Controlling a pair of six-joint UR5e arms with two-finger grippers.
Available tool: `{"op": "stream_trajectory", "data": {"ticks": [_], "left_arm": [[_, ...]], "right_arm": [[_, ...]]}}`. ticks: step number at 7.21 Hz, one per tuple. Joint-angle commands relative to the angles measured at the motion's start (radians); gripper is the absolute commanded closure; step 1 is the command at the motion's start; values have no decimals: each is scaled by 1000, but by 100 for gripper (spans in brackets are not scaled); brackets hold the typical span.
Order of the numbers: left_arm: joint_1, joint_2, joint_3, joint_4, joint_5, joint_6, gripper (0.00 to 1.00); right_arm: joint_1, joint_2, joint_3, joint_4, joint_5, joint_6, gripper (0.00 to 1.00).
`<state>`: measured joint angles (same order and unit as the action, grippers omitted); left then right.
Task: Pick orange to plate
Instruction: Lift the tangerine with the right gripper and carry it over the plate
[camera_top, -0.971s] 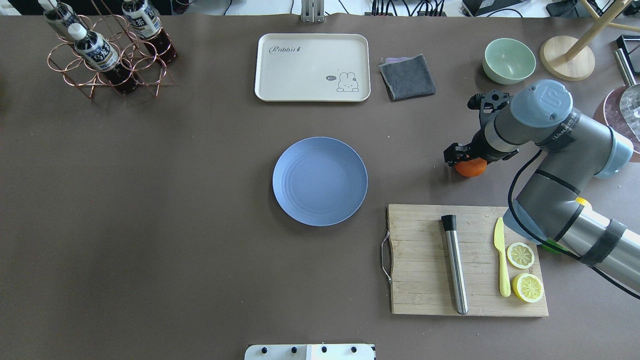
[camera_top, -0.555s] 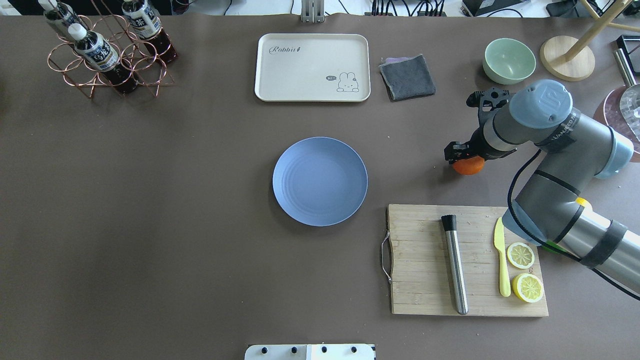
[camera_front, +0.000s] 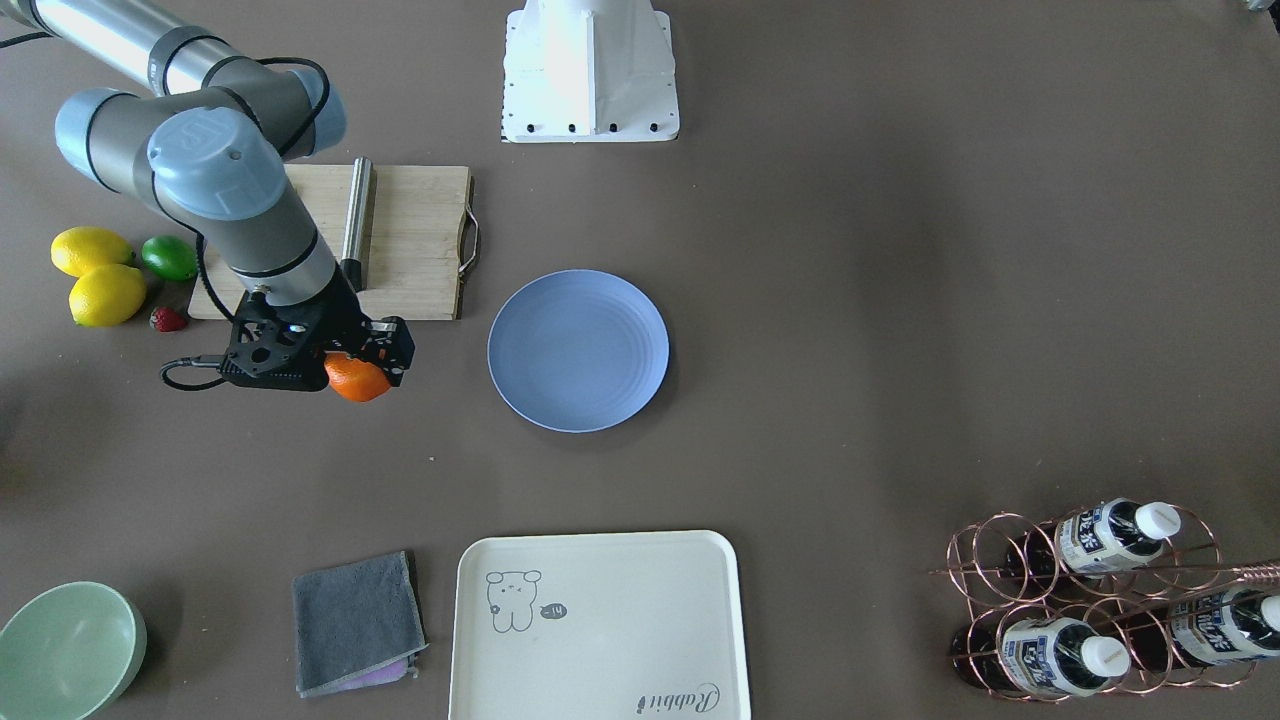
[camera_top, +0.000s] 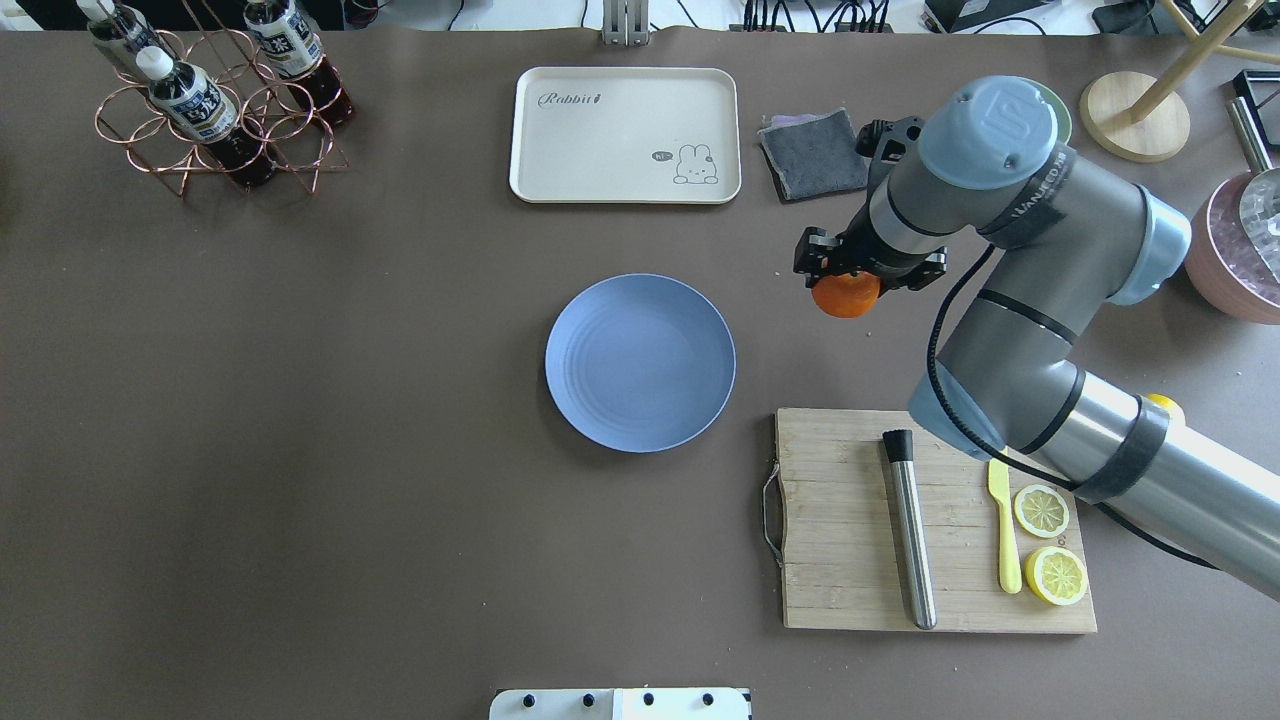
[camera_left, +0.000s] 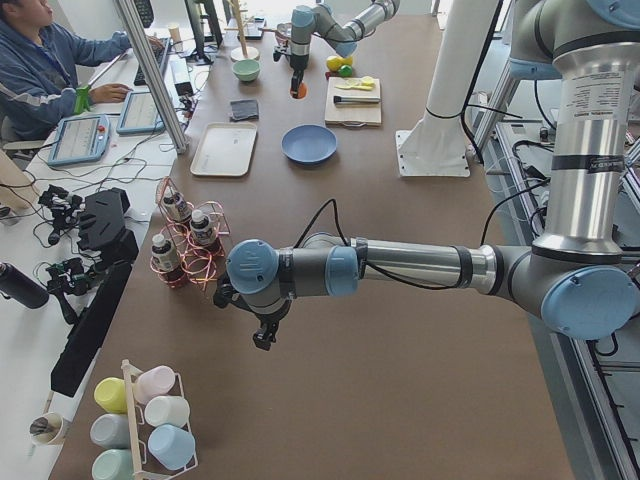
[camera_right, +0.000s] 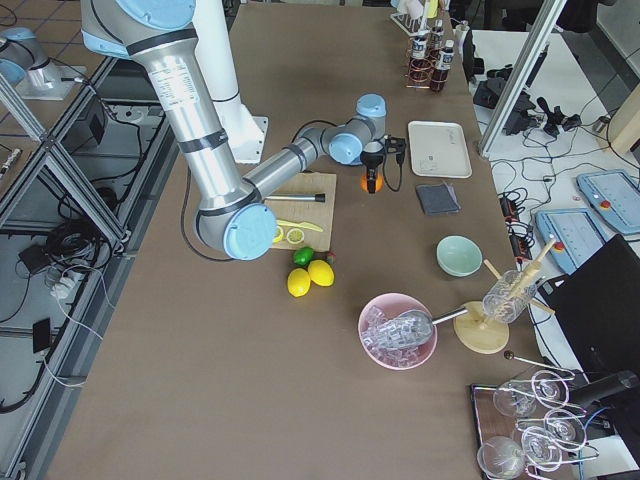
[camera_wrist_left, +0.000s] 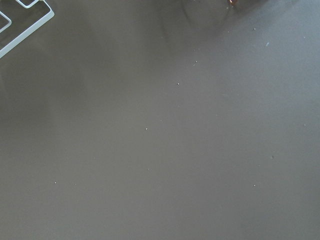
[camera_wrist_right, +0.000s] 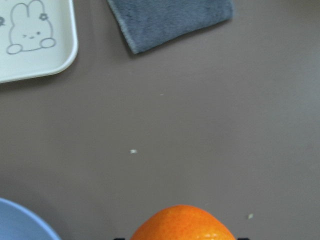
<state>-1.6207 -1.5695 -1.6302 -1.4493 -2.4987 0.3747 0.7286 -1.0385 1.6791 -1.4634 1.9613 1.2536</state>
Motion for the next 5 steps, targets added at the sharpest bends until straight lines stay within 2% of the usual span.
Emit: {"op": "stream_trajectory", "data": {"ticks": [1,2,5], "left_arm": [[7,23,4,-36,10,-2,2],[9,25,7,-34,12,-5,2],[9,60,-2,-40,12,-2,2]], "right_arm": [[-136,192,-108,-61,-138,223,100],[-176,266,-186,-69,-174,271,100],[-230,313,-225,-66,-216,302,100]]}}
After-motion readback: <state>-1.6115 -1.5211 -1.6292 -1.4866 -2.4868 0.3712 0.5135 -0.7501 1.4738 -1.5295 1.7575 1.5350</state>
